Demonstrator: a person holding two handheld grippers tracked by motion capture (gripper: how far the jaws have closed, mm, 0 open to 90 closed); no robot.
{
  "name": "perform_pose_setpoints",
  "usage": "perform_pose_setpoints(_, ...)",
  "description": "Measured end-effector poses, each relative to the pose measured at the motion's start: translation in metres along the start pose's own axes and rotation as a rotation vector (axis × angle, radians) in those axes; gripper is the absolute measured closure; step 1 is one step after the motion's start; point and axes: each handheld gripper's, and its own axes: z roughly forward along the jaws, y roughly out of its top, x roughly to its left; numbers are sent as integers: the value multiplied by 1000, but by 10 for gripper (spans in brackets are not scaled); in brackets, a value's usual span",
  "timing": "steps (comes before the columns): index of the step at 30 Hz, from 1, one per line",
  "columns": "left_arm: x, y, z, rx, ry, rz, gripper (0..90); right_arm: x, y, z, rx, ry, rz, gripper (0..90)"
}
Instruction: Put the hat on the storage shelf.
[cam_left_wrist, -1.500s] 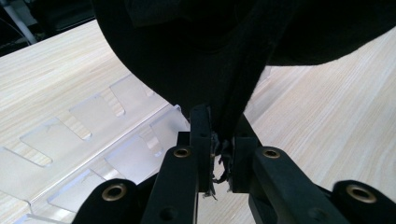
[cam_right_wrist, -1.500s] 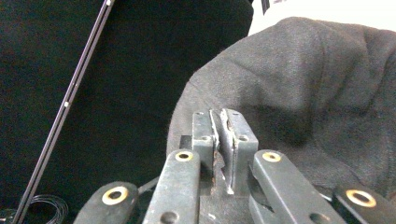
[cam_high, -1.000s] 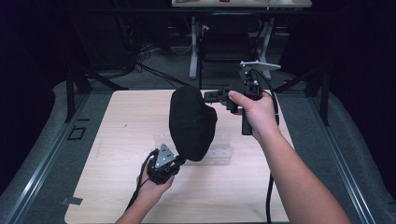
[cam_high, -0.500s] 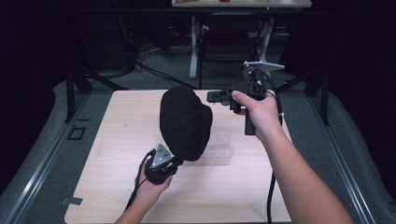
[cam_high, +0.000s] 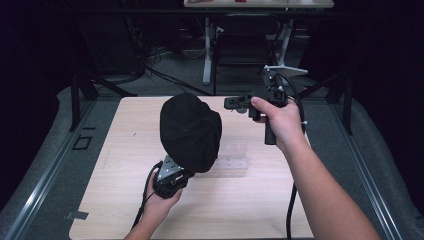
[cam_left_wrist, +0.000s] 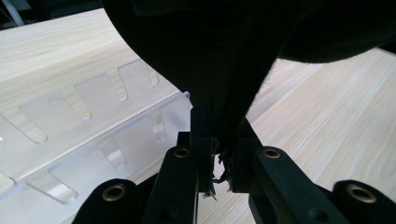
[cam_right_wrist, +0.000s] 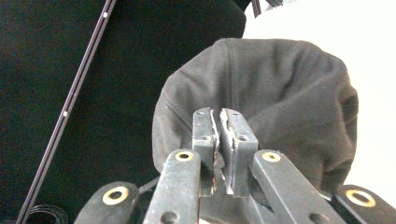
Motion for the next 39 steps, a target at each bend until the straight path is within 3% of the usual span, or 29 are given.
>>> perform_pose_setpoints(6, 3, 0, -1, -9, -16, -37, 842, -1, 0, -1, 1, -1, -1, 842)
perform_pose_setpoints(9, 3, 1, 0, -19, -22, -28, 844, 0, 0, 0, 4, 2, 0, 842)
perform_pose_setpoints(12, 1, 1, 0, -13, -7, 12, 846, 0, 0, 1, 5, 4, 1, 842)
perform_pose_setpoints(14, -3, 3, 0, -4, 14, 72, 848, 0, 0, 1, 5, 2, -1, 842)
perform_pose_setpoints(18, -4, 5, 2, 8, 6, 95, 849, -2, 1, 2, 1, 1, 6, 843)
perform_pose_setpoints(19, -6, 5, 1, 6, 22, 125, 849, -2, 1, 2, 1, 3, 6, 843)
perform_pose_setpoints(20, -12, 5, 2, 24, 43, 206, 850, -2, 1, 2, 4, 2, 3, 843)
perform_pose_setpoints(23, -17, 3, 6, 58, 43, 253, 851, -2, 1, 2, 3, 0, 3, 844)
perform_pose_setpoints(27, -14, 6, 6, 38, 38, 225, 851, -3, 1, 2, 5, 1, 7, 843)
perform_pose_setpoints(32, -10, 7, 6, 49, 36, 206, 851, -3, 0, 4, 9, 8, 2, 820)
perform_pose_setpoints(35, -10, 7, 7, 52, 36, 205, 851, 0, -1, 8, 44, -3, -24, 749)
perform_pose_setpoints(39, -9, 7, 7, 49, 33, 187, 850, 1, -3, 13, 70, -27, -41, 745)
